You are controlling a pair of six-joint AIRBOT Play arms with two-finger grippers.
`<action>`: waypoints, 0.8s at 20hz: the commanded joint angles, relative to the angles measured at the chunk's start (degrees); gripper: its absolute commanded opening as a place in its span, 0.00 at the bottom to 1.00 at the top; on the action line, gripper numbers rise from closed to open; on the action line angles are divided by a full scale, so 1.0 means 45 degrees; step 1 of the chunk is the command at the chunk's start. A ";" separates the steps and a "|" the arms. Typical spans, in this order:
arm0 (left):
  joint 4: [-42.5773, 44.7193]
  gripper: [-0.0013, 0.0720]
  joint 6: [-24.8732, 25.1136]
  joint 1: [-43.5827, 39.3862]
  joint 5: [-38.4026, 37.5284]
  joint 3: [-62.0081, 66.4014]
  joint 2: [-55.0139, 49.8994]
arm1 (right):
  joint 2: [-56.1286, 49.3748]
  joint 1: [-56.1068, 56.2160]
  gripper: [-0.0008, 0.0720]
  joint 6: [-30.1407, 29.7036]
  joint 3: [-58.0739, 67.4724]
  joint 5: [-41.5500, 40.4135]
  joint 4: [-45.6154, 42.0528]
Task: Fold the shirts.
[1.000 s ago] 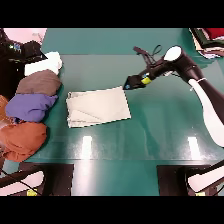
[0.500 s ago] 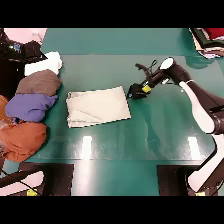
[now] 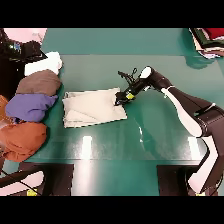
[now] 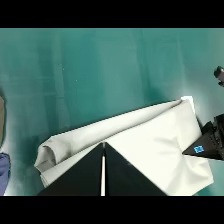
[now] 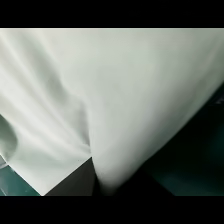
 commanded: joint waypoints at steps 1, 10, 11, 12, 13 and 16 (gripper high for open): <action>-0.0238 0.05 0.0000 -0.0160 0.0015 0.0000 0.0000 | 0.0835 -0.0335 0.04 -0.0068 0.0015 -0.1384 -0.0248; -0.0228 0.05 -0.0005 -0.2929 0.0831 0.0000 0.0000 | 0.4231 -0.6416 0.04 0.1311 0.0000 -0.0719 -0.4070; -0.0233 0.05 -0.0015 -0.3079 0.0850 0.0000 -0.0005 | 0.4473 -0.7300 0.04 0.1477 0.0005 -0.0525 -0.4342; -0.0257 0.05 -0.0019 -0.3152 0.0879 -0.0005 0.0000 | 0.4687 -0.8296 0.04 0.1613 0.0005 -0.0335 -0.4546; -0.0253 0.05 -0.0049 -0.3191 0.0894 -0.0005 0.0000 | 0.4823 -0.9224 0.04 0.1700 0.0000 -0.0112 -0.4614; -0.0253 0.05 -0.0160 -0.3191 0.0908 -0.0005 -0.0005 | 0.5056 -1.2104 0.04 0.2089 0.0000 0.0539 -0.4614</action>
